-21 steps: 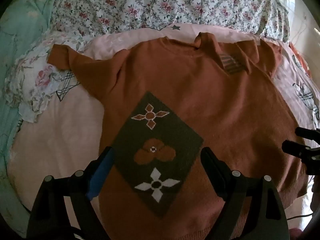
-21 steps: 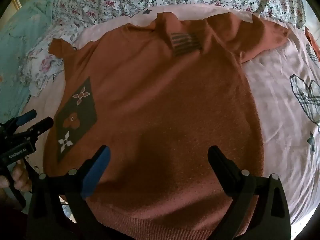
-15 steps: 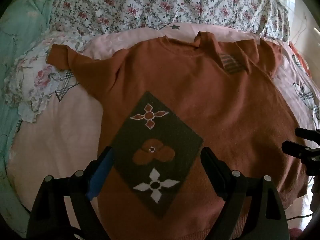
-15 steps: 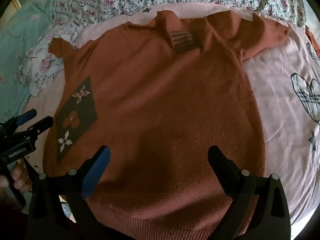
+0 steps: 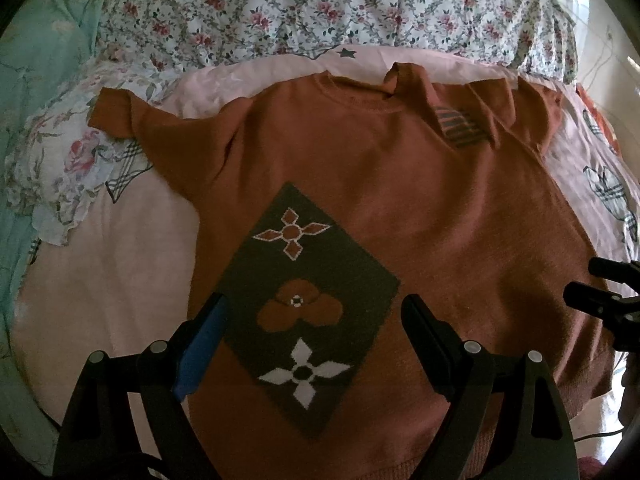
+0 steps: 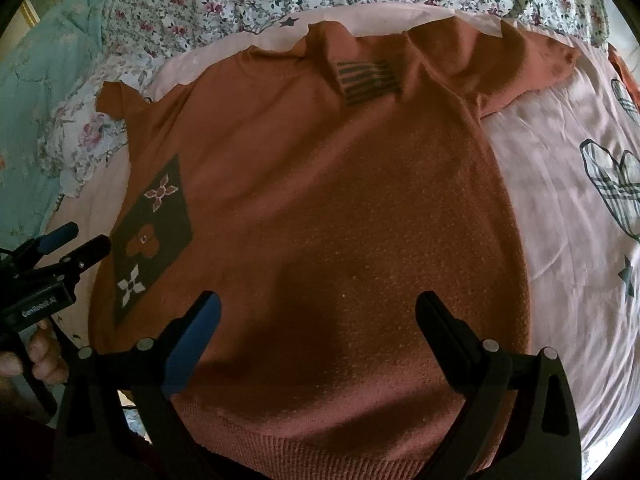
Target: Fold small clothes
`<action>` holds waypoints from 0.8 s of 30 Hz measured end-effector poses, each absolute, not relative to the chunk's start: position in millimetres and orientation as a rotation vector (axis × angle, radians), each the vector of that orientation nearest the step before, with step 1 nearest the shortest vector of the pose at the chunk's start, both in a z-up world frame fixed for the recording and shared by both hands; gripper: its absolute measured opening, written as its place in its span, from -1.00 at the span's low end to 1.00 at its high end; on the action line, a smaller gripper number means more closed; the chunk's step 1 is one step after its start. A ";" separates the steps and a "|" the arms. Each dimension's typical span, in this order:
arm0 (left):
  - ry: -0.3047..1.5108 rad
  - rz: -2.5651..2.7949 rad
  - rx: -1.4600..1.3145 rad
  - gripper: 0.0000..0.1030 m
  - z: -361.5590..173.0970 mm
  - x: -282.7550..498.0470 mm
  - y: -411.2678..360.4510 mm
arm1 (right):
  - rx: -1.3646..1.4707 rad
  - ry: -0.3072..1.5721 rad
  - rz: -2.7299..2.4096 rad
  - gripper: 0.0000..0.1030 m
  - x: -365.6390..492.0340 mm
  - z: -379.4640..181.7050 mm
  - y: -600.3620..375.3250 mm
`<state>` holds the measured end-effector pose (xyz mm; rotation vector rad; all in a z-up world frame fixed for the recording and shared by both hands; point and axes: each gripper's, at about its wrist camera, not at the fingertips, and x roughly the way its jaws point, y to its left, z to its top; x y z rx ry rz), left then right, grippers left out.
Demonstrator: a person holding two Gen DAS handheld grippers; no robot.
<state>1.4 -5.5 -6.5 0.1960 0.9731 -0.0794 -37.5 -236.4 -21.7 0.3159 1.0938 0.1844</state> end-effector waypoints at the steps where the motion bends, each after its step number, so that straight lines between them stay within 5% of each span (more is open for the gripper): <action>1: 0.973 -0.079 0.194 0.71 -6.4 1.8 -6.0 | 0.317 1.095 0.185 0.90 -36.2 -20.5 -236.5; 24: 1.022 -0.152 0.147 0.71 -12.1 11.0 -19.8 | 0.368 1.093 0.212 0.90 -31.5 -23.3 -239.4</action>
